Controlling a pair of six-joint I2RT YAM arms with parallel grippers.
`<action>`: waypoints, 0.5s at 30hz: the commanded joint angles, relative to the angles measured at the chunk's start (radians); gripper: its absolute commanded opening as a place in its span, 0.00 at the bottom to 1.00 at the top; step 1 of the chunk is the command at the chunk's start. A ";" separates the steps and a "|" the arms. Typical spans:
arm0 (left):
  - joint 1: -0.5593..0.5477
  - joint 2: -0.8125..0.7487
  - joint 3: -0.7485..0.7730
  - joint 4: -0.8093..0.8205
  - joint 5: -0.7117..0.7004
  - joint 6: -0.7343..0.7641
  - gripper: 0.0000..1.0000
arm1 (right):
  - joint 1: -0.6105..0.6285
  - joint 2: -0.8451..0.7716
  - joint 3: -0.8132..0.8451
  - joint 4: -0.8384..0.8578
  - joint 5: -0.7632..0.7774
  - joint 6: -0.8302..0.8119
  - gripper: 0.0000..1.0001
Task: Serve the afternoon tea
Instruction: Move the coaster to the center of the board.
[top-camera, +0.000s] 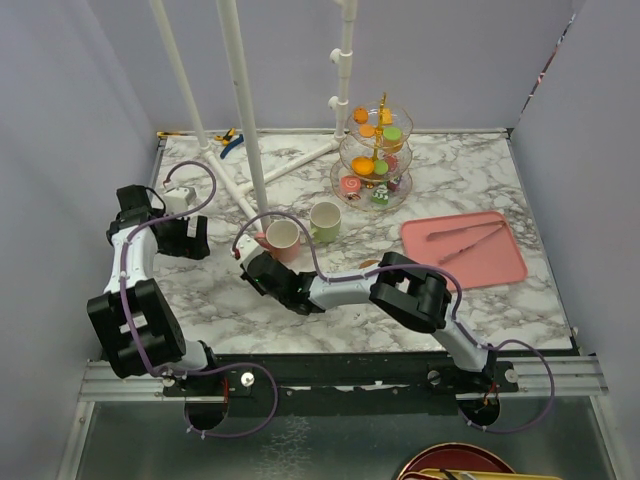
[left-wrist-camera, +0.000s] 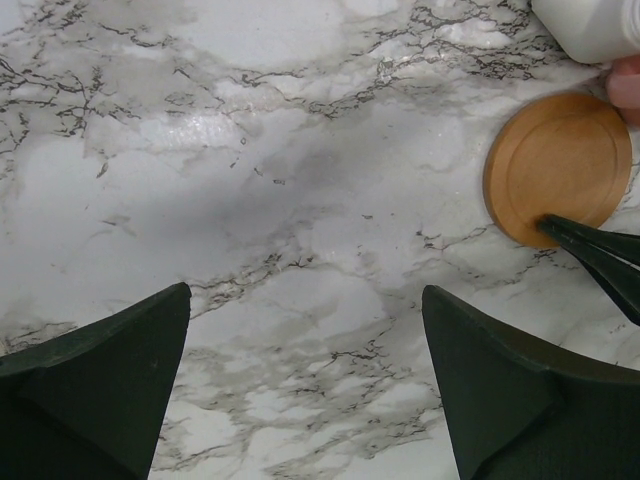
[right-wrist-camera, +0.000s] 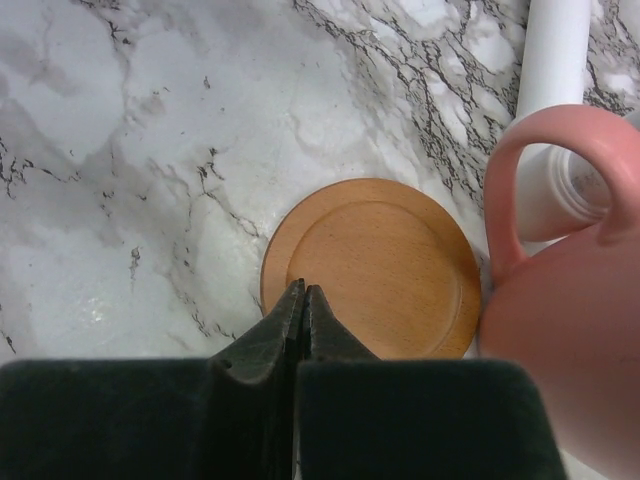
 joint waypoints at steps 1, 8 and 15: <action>0.006 -0.035 -0.031 0.009 -0.015 -0.016 0.99 | -0.010 0.029 0.007 -0.028 -0.021 0.010 0.01; 0.006 -0.050 -0.030 0.010 -0.033 -0.007 0.99 | -0.013 -0.081 -0.146 -0.043 -0.029 0.079 0.01; 0.007 -0.050 -0.007 0.001 -0.023 -0.017 0.99 | -0.012 -0.257 -0.404 -0.041 -0.007 0.204 0.01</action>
